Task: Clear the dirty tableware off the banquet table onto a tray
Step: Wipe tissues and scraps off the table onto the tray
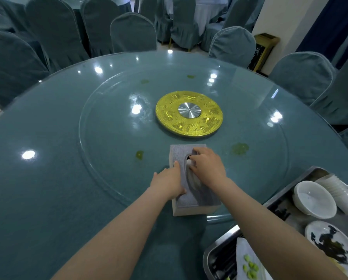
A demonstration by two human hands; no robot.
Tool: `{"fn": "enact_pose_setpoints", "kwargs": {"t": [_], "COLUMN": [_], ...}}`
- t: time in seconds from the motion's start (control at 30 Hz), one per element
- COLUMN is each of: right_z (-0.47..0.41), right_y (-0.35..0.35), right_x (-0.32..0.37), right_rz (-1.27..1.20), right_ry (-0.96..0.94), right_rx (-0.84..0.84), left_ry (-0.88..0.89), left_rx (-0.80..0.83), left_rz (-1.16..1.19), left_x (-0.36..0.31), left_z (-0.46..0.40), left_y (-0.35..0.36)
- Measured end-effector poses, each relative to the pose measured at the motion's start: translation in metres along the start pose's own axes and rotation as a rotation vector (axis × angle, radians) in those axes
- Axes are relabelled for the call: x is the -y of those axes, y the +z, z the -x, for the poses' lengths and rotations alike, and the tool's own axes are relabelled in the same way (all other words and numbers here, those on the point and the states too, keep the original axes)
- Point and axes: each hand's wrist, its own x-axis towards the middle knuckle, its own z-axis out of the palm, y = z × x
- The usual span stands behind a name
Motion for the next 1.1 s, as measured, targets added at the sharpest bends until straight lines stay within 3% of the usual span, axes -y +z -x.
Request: {"fn": "enact_pose_setpoints", "kwargs": {"t": [0.4,0.73,0.97,1.1], "right_z": [0.014,0.071,0.082,0.080], "right_y": [0.001,-0.015,-0.027,-0.037], "right_x": [-0.011,-0.037,-0.044,-0.045], "right_rz": [-0.228,-0.823,-0.886,-0.922], "right_ry": [0.025,0.426,0.600,0.573], "right_rx": [-0.071,-0.418,-0.622,-0.576], "left_ry": [-0.008,0.009,0.025,0.019], "left_rx": [-0.017,-0.022,-0.022,-0.025], "left_rz": [0.035,0.049,0.063,0.082], "left_x": [-0.010,-0.014,-0.008,-0.001], "left_z": [0.001,0.006,0.003,0.001], "left_y": [0.003,0.004,0.006,0.006]}}
